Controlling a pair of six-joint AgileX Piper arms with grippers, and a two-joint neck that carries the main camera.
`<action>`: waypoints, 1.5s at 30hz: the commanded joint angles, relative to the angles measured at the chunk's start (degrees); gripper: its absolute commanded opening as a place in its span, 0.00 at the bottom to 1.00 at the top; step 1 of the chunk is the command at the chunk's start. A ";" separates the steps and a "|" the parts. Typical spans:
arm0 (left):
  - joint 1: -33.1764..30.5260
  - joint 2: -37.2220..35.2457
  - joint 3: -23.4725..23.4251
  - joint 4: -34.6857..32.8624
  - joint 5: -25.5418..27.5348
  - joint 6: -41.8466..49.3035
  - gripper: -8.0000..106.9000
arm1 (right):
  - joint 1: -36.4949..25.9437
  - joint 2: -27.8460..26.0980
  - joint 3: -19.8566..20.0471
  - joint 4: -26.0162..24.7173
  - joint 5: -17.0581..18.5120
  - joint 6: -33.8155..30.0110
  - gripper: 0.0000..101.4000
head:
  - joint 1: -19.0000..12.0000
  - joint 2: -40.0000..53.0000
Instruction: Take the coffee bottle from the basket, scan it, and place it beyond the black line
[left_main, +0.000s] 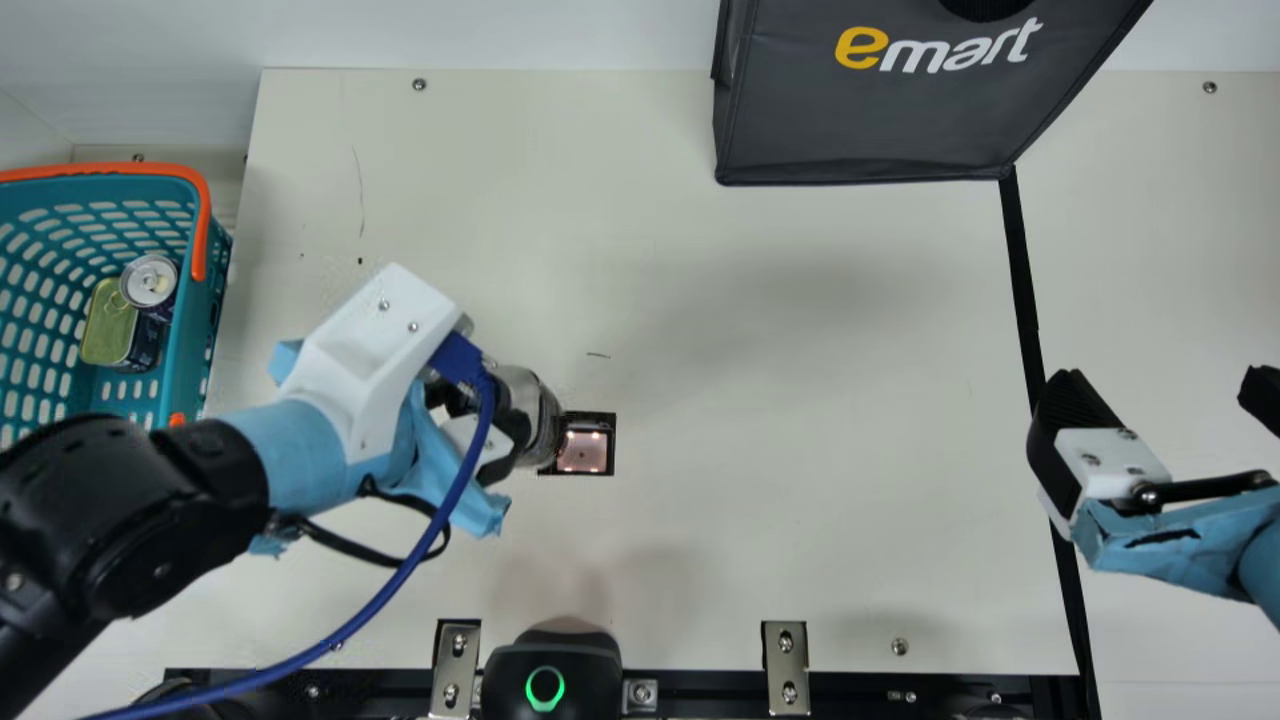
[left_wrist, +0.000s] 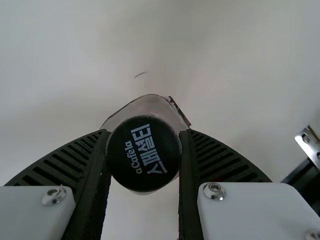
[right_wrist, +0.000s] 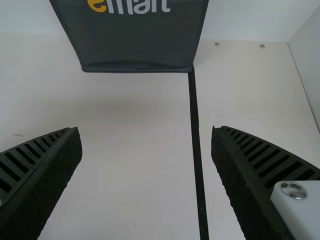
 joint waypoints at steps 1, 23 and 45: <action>-0.94 -0.64 0.29 0.08 0.46 -0.36 0.16 | 0.00 0.00 0.00 0.00 0.00 0.00 0.90 | -1.48 0.00; -11.65 -3.99 0.02 1.94 3.76 -7.04 0.16 | 0.00 0.00 0.00 0.00 -0.02 0.00 0.90 | -1.48 0.00; -12.60 0.22 -1.53 2.31 0.85 -6.56 0.16 | 0.00 0.00 0.00 0.00 0.00 0.00 0.90 | -1.48 0.00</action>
